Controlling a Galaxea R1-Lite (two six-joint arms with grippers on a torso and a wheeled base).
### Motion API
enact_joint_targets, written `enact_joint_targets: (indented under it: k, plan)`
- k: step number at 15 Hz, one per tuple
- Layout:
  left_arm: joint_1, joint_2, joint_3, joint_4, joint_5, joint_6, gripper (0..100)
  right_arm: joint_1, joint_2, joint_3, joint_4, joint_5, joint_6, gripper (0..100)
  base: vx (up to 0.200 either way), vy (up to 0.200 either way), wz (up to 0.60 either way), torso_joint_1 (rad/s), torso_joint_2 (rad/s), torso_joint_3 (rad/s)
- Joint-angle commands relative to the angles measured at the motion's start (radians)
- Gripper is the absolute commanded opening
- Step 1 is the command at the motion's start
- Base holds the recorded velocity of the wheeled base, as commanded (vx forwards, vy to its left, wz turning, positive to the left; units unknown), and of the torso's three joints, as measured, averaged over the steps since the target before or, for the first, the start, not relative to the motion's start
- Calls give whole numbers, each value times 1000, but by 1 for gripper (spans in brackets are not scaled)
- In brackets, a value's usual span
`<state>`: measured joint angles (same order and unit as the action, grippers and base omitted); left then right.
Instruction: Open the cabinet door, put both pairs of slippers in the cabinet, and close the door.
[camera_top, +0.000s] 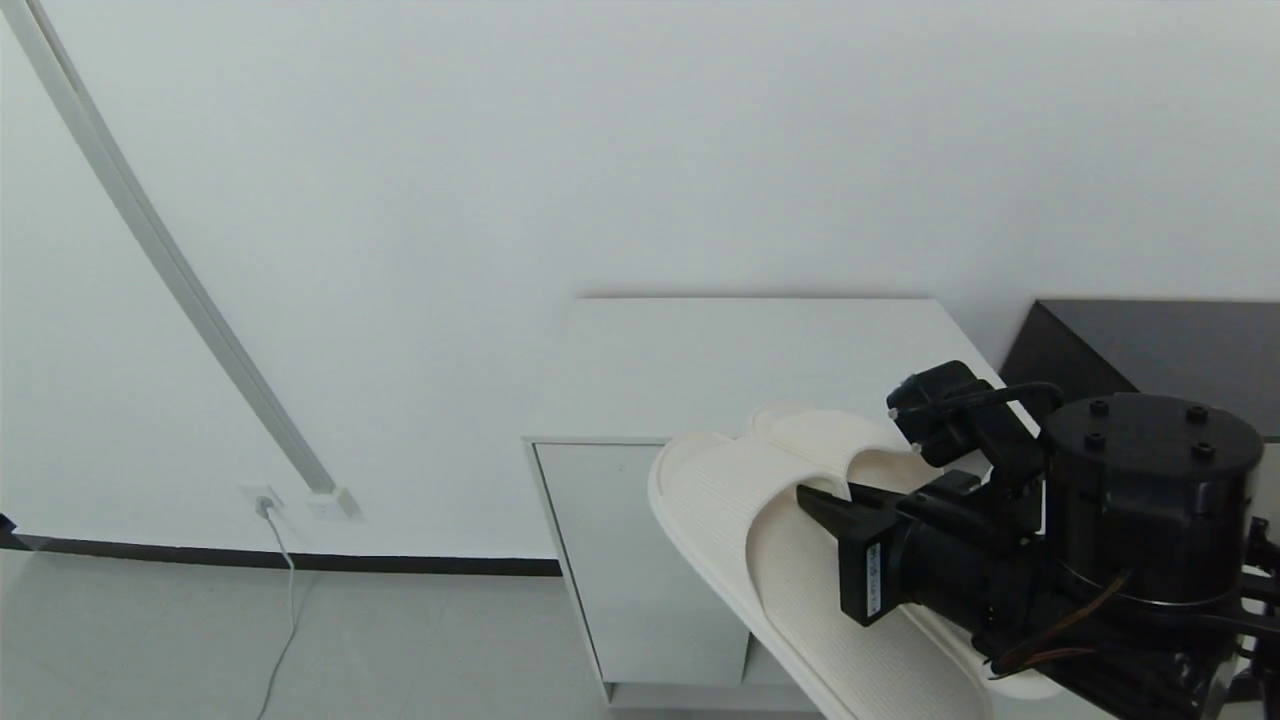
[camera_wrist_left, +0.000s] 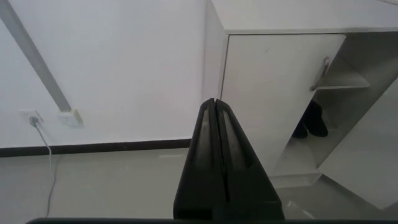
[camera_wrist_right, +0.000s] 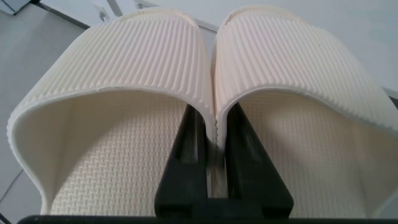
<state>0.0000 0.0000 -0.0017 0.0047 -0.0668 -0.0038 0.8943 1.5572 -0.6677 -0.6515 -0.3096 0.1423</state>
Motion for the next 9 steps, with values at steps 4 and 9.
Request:
enact_joint_targets:
  k: [4, 9]
  plan:
    - [0, 2, 0, 0, -1, -1, 0, 3, 4, 7, 0, 0, 0, 0, 0, -200, 0, 2, 6, 2]
    - [0, 0, 0, 0, -1, -1, 0, 3, 3, 8, -2, -2, 0, 0, 0, -160, 0, 2, 3, 2]
